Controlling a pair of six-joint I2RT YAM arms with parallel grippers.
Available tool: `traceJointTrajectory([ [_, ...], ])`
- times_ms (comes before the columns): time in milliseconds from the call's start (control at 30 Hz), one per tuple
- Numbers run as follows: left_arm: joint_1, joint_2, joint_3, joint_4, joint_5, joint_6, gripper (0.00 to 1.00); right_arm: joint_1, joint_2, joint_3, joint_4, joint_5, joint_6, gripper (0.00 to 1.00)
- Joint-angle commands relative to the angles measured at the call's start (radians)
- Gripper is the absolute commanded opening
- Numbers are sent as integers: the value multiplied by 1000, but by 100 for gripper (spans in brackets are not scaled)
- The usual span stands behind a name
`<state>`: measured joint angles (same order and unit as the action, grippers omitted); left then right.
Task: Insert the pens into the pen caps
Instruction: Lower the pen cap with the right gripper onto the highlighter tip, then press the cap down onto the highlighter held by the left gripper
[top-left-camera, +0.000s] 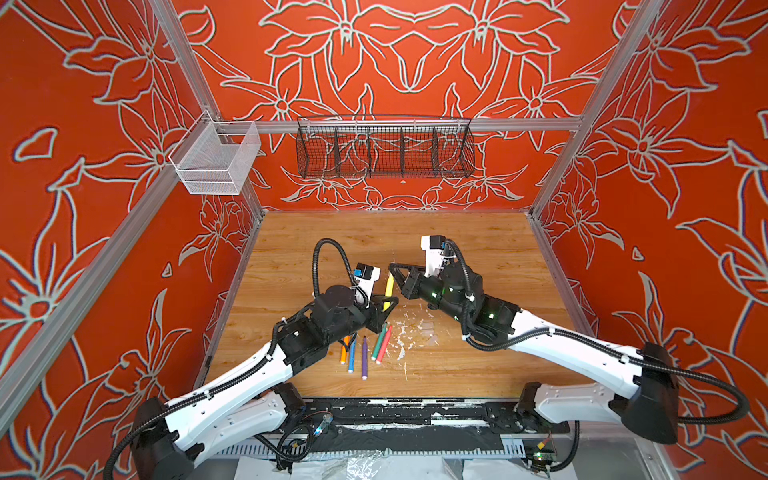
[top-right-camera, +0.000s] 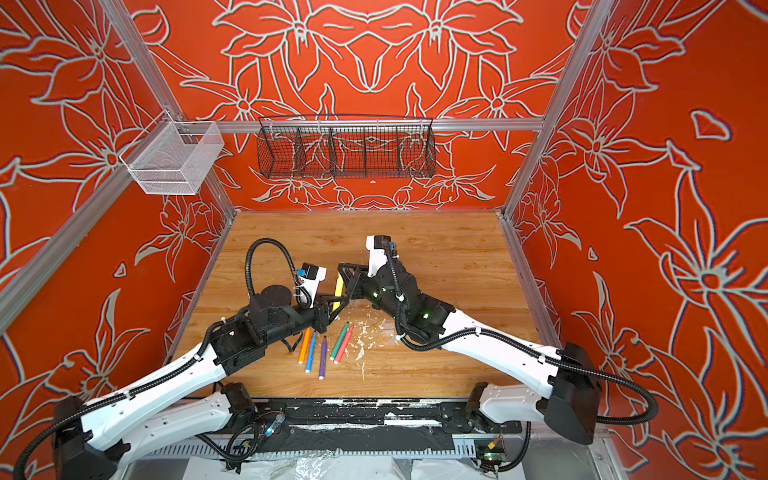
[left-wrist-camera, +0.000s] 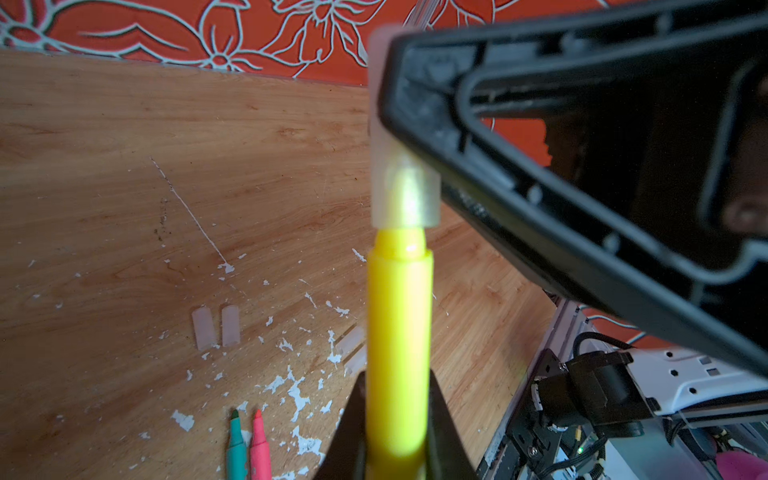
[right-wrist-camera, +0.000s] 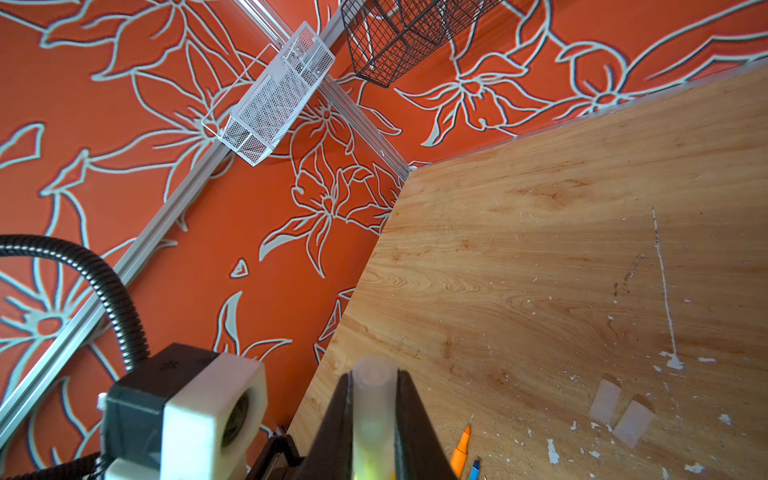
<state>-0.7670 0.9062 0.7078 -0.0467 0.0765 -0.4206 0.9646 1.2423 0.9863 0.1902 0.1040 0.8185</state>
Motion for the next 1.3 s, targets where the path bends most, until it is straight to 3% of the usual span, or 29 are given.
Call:
traceJointTrajectory([
  [0,0,11,39,35,-31,42,0,15,-20,-19,-54,-29,-2,9],
  [333,0,26,65,16,-74,83,0,45,-52,-53,-58,9,-21,15],
  [533,0,17,55,28,-77,99,0,45,-85,-72,-64,31,-31,26],
  [633,0,10,46,37,-71,105,0,45,-109,-75,-79,47,-44,39],
  [700,0,5,41,39,-65,110,0,45,-131,-79,-90,68,-56,42],
  [1000,0,-16,16,41,-16,136,0,40,-216,-71,-138,137,-129,44],
  [1267,0,-29,2,45,15,147,0,31,-148,14,-101,60,-161,48],
])
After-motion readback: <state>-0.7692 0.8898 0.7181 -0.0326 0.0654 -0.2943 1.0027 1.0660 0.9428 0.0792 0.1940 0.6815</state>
